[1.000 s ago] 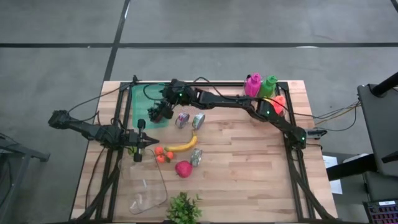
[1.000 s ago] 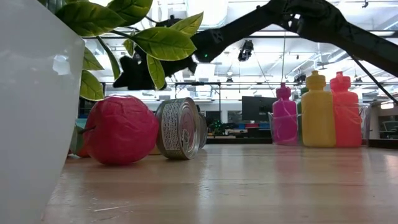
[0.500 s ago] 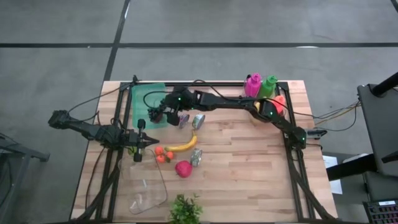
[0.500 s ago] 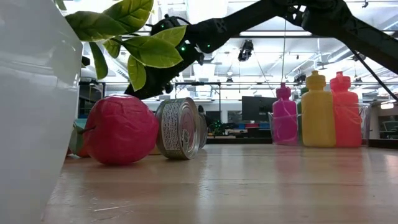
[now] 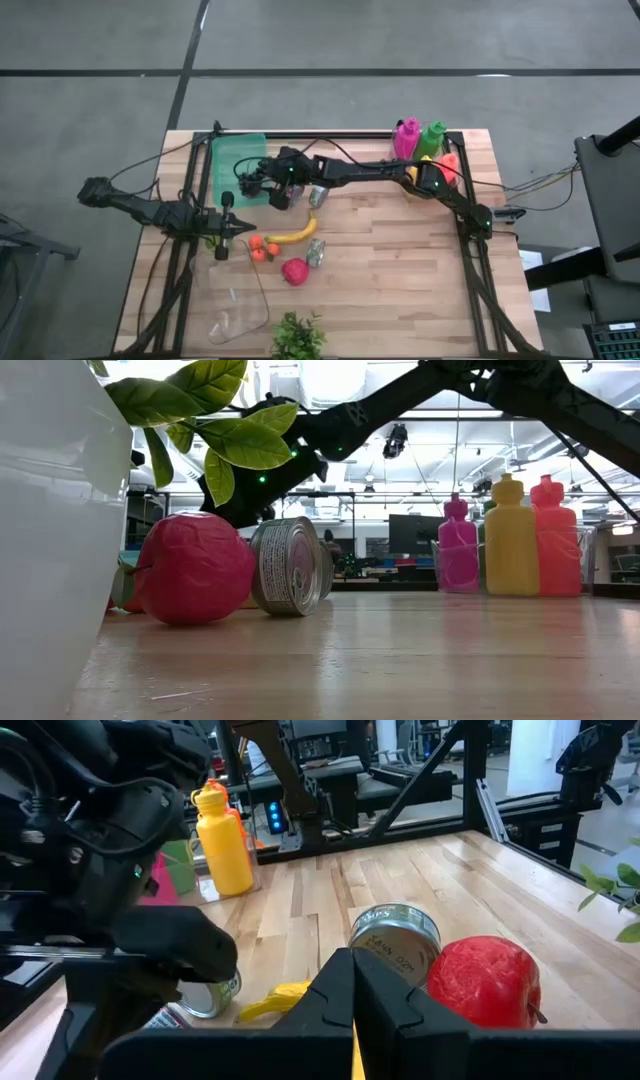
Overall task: Pick & Place Food Item
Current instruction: Put the grapes into the green bin
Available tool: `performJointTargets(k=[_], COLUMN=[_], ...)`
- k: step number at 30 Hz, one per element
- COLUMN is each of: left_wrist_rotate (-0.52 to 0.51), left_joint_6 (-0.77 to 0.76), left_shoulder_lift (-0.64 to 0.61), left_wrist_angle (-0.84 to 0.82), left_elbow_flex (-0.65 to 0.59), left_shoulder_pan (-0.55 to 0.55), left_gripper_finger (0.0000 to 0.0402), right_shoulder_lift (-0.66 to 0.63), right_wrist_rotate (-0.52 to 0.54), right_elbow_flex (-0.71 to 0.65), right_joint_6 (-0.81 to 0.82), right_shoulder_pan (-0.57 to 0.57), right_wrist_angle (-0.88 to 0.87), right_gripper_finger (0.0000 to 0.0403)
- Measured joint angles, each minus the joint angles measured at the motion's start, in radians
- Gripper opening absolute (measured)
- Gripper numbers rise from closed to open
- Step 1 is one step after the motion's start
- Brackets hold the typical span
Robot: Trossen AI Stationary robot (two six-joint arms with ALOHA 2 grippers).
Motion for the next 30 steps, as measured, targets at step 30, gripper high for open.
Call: performJointTargets(k=[30], left_wrist_rotate=[0.000], left_joint_6=[0.003], left_shoulder_lift=[0.000], left_wrist_angle=[0.000], left_elbow_flex=[0.000], left_shoulder_pan=[0.000], left_gripper_finger=[0.0000], right_shoulder_lift=[0.000], right_wrist_rotate=[0.029], right_elbow_flex=[-0.113], right_joint_6=[-0.049], right_shoulder_pan=[-0.019], right_wrist_angle=[0.365], right_gripper_finger=[0.0315])
